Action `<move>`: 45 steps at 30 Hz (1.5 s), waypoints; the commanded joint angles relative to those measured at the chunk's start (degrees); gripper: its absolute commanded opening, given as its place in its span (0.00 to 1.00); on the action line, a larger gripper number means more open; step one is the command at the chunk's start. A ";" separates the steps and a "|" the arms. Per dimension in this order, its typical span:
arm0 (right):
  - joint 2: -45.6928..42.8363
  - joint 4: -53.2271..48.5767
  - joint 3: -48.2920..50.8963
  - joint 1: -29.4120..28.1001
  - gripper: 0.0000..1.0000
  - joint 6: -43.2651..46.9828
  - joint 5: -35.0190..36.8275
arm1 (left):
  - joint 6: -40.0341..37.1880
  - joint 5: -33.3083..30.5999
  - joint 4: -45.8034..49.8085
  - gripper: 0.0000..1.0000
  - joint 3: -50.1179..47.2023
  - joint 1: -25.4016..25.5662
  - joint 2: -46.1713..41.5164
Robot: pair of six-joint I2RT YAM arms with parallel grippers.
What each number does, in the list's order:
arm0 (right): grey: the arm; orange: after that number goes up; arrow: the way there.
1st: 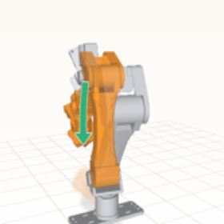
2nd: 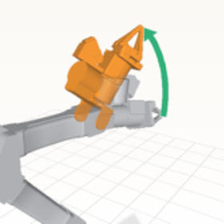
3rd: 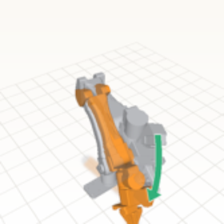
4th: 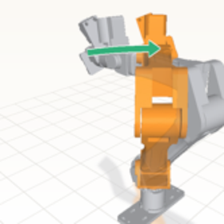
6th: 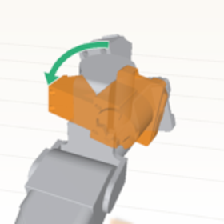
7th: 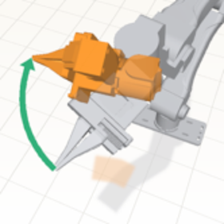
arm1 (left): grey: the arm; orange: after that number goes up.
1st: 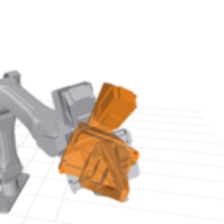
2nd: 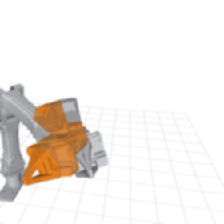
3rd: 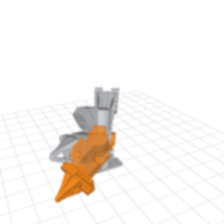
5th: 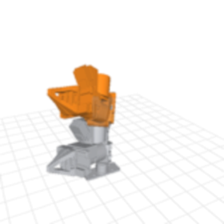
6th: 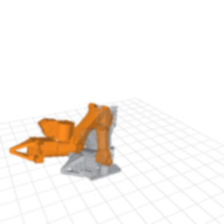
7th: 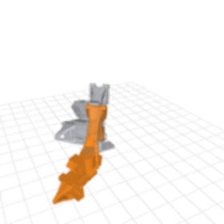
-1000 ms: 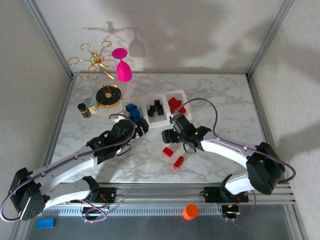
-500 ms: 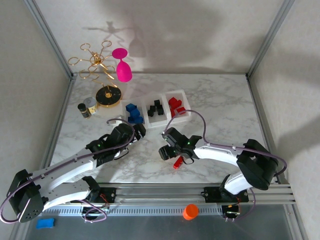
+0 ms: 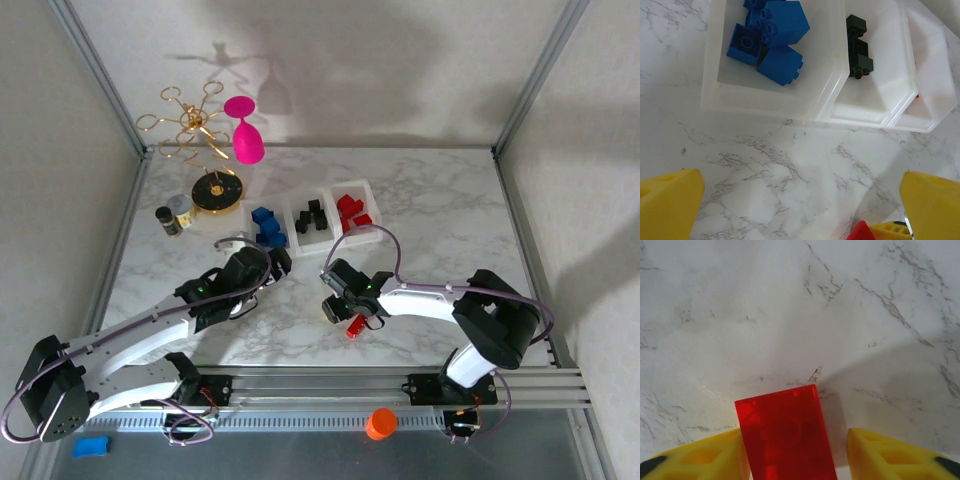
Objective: Sort the legos into containers by color
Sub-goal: Pick up the lego from the bottom-center of the table, then place the lego in the container.
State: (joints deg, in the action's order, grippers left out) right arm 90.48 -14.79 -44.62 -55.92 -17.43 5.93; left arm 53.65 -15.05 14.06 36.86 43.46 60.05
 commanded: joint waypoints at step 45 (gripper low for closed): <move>24.21 0.28 -42.86 26.17 0.34 -3.70 8.67 | -8.54 -1.30 -5.86 1.00 17.25 -2.59 14.98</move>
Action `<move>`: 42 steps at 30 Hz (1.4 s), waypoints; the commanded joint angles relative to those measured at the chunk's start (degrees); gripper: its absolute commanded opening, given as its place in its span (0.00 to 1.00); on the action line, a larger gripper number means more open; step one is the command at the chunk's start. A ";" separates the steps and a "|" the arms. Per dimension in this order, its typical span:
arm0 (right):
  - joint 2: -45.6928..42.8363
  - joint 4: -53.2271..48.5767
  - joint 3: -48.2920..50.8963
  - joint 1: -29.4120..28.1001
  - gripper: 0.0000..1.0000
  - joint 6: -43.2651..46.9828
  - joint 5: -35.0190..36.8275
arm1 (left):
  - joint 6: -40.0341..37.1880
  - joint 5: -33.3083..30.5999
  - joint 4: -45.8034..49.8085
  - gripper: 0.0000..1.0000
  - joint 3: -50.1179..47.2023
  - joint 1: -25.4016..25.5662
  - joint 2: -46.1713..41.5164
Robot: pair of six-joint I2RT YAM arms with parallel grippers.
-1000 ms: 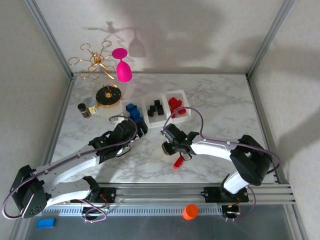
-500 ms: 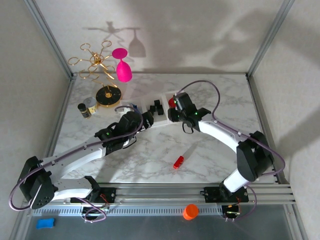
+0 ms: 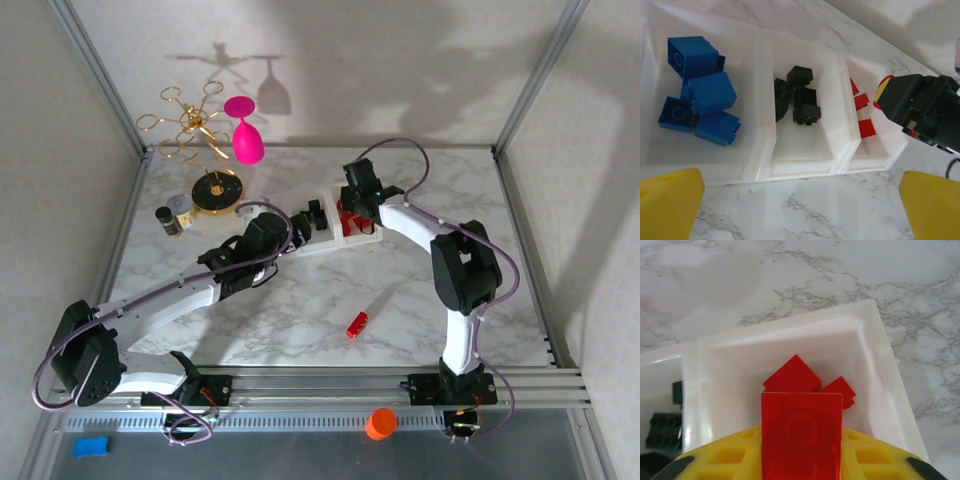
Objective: Sort the legos into containers by color
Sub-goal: Place the lego in the container, then pick up the lego from the bottom-center of the table.
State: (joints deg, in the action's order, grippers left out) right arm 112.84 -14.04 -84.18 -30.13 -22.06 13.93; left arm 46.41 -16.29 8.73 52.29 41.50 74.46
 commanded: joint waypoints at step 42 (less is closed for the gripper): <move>-35.82 -19.12 38.60 -24.18 0.84 -34.36 1.87 | 1.22 3.86 4.22 1.00 -12.03 2.89 -12.66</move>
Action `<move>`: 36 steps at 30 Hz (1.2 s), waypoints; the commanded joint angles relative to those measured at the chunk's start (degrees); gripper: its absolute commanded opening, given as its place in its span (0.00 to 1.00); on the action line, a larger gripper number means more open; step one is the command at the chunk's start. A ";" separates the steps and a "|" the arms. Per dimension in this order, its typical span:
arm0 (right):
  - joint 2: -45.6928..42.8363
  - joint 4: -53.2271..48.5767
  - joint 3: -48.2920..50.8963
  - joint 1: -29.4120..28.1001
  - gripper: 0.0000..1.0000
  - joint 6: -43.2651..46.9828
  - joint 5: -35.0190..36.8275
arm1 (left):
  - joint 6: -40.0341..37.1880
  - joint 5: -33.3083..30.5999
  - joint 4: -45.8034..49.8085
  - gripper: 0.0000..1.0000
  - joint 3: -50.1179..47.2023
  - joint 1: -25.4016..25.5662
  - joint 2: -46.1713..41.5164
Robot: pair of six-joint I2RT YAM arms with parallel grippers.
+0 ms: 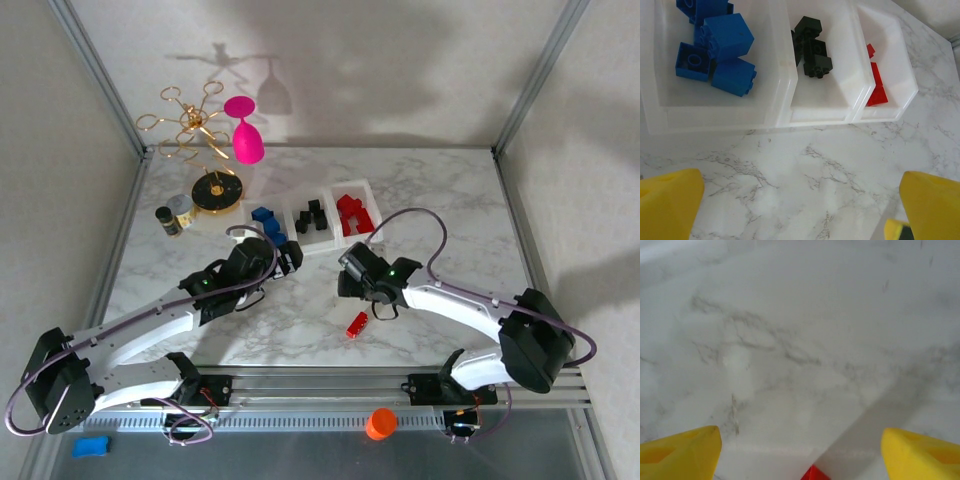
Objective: Sort the legos into containers by color
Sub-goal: Pick up the lego from the bottom-center of the table.
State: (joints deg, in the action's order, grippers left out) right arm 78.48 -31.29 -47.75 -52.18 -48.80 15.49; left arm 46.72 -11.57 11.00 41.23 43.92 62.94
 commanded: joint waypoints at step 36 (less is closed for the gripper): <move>0.47 -0.68 1.80 -7.64 0.17 -9.11 4.98 | 1.72 -4.96 4.68 1.00 -0.08 0.46 -1.15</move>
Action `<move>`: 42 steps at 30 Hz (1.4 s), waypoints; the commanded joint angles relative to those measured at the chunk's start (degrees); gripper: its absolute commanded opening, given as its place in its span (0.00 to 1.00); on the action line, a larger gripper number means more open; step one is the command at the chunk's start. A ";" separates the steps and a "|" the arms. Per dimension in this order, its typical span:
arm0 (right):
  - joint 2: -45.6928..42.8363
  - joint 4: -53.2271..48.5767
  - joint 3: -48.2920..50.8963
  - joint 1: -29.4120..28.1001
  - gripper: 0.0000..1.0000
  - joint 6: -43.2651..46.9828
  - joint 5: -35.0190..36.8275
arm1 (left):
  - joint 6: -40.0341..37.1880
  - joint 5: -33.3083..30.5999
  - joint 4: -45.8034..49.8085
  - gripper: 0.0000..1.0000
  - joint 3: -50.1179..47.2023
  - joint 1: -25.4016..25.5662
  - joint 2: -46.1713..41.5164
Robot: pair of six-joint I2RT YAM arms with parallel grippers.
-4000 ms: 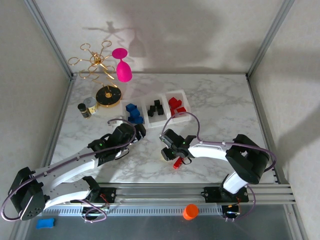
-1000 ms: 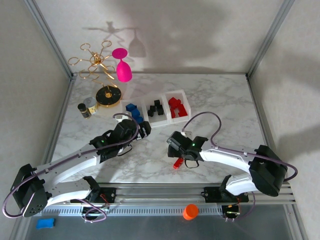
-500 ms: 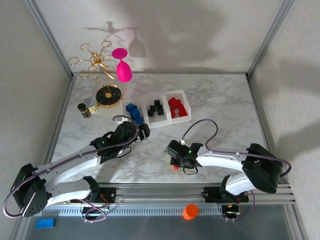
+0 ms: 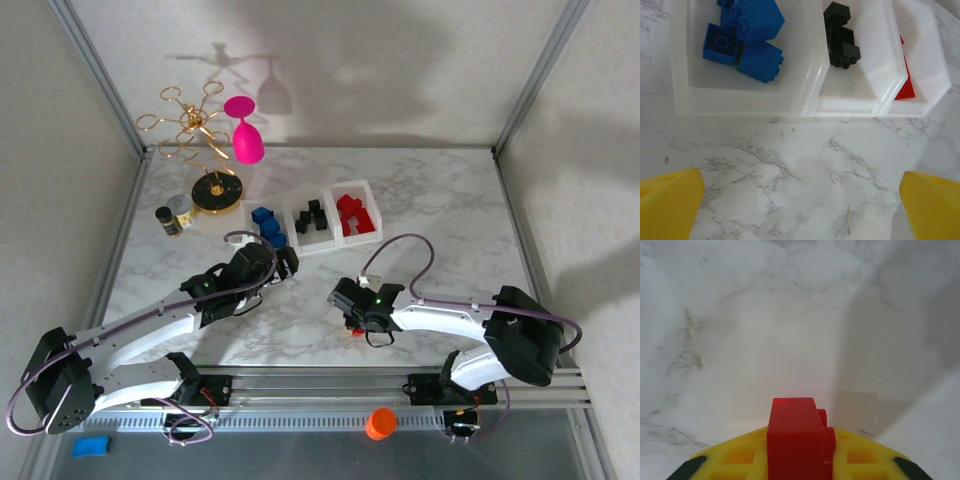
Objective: Sort the legos into containers by color
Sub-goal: Pick up the lego from the bottom-center of the table, then place the lego in the container.
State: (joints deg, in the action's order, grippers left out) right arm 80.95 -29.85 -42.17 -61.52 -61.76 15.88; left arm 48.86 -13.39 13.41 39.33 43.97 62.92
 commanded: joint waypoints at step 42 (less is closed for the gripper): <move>7.89 32.83 -19.66 39.02 0.99 44.33 10.43 | -10.01 -22.35 -3.97 1.00 8.28 -16.31 3.18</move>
State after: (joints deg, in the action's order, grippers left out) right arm 93.06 -1.32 -67.02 -26.50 -16.21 21.91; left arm 40.56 -25.23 10.04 49.54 29.58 68.23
